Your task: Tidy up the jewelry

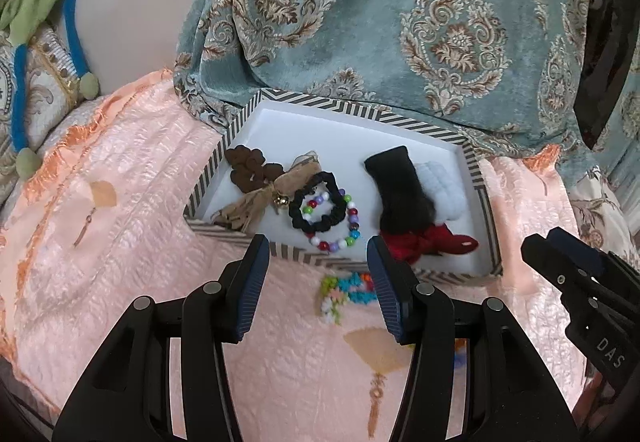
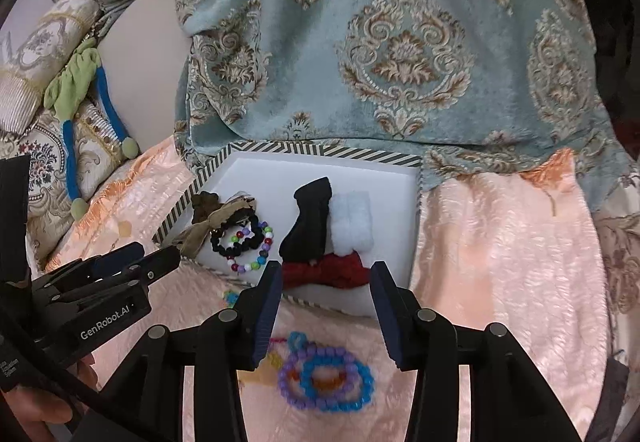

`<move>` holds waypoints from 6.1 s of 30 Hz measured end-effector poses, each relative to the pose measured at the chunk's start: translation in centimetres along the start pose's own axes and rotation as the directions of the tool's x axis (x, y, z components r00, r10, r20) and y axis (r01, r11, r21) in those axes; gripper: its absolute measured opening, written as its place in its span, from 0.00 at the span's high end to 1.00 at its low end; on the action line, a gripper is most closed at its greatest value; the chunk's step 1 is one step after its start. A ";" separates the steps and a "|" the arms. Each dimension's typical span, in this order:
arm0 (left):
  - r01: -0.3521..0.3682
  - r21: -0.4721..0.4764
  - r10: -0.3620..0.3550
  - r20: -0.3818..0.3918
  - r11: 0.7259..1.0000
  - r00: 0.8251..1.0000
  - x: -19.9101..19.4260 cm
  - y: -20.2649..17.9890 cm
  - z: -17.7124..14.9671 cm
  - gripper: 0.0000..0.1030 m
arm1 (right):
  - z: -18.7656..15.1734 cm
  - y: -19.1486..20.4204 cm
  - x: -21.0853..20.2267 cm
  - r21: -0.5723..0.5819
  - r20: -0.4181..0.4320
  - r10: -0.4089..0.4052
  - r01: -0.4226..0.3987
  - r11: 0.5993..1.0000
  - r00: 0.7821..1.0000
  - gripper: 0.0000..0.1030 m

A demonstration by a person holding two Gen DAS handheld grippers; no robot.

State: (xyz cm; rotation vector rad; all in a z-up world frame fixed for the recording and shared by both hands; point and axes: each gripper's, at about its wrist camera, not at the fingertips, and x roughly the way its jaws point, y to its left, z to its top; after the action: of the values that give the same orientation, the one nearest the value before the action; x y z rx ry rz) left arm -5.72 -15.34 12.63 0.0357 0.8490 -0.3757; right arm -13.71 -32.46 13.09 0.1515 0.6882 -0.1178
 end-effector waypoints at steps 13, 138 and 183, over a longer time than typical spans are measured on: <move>-0.026 0.034 0.025 0.031 0.999 0.999 -3.3 -0.9 -1.9 0.51 | -2.2 0.7 -3.9 -0.036 0.045 -0.043 0.045 0.998 0.998 0.45; 0.045 0.051 -0.045 -0.002 0.998 0.999 -1.4 3.7 2.5 0.88 | 0.9 -5.7 0.3 0.032 -0.048 0.177 -0.176 0.984 0.983 0.92; 0.000 0.054 0.000 -0.005 0.999 1.000 12.6 -1.7 13.6 0.88 | 10.9 -8.0 15.3 0.053 -0.067 0.117 -0.113 0.992 0.991 0.92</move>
State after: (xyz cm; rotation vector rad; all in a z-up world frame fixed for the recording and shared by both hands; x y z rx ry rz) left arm 11.13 -23.27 12.59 0.0866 0.8433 -0.3985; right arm 3.50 -43.18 10.82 0.2431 0.7455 -0.0190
